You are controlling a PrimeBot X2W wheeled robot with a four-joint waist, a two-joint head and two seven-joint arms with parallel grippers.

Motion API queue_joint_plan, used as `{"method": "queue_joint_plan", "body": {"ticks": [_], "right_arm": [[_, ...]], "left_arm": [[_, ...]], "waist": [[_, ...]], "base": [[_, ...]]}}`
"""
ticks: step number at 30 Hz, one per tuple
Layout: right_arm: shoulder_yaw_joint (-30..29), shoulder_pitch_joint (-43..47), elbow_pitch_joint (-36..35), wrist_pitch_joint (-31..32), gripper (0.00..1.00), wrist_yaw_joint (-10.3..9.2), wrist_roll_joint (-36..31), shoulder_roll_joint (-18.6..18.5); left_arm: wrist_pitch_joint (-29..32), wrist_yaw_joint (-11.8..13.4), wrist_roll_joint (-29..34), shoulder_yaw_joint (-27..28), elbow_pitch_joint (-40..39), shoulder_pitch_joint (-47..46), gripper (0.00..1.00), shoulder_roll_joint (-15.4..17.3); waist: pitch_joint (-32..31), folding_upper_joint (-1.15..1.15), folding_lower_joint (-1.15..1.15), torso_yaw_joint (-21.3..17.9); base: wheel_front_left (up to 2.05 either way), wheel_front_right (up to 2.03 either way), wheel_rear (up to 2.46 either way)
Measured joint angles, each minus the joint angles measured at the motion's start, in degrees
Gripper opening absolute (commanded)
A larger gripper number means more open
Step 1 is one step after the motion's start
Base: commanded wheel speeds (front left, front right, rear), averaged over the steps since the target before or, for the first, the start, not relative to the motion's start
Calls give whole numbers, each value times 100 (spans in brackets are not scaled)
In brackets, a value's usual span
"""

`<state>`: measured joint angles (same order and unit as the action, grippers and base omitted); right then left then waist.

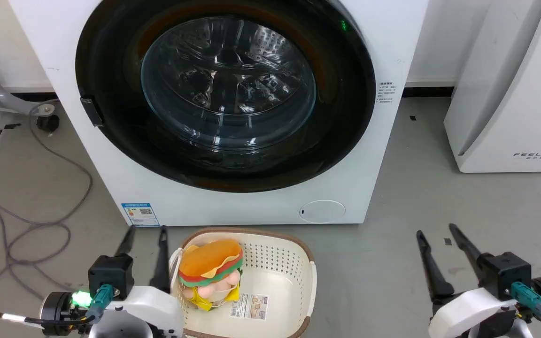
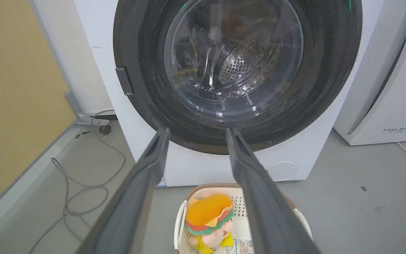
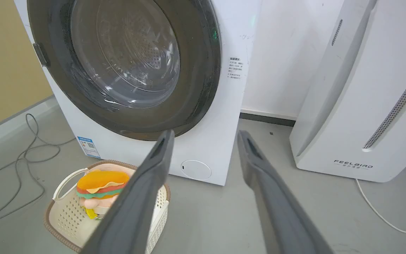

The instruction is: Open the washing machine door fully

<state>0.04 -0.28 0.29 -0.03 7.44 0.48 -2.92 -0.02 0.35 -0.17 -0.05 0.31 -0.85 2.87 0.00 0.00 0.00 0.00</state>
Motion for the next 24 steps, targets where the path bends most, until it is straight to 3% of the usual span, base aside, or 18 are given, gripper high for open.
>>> {"method": "queue_joint_plan", "body": {"ticks": [5,7,16,24], "right_arm": [[-8,1,1,-5,100,0,12,0],[-13,5,1,-8,0,0,48,0],[-27,98,12,-67,0,0,267,0],[25,110,129,-225,0,0,1106,0]], "left_arm": [[-11,0,-3,-26,19,0,100,0],[-52,-1,-12,-43,30,0,100,0],[-159,-1,-114,-101,92,0,100,0],[-247,-2,-198,-143,133,-1,100,-1]], "waist": [[-1,0,0,-3],[-1,0,0,-5],[3,0,0,-14],[21,0,0,-15]], "base": [[0,0,0],[0,0,0],[0,0,0],[0,0,0]]}}
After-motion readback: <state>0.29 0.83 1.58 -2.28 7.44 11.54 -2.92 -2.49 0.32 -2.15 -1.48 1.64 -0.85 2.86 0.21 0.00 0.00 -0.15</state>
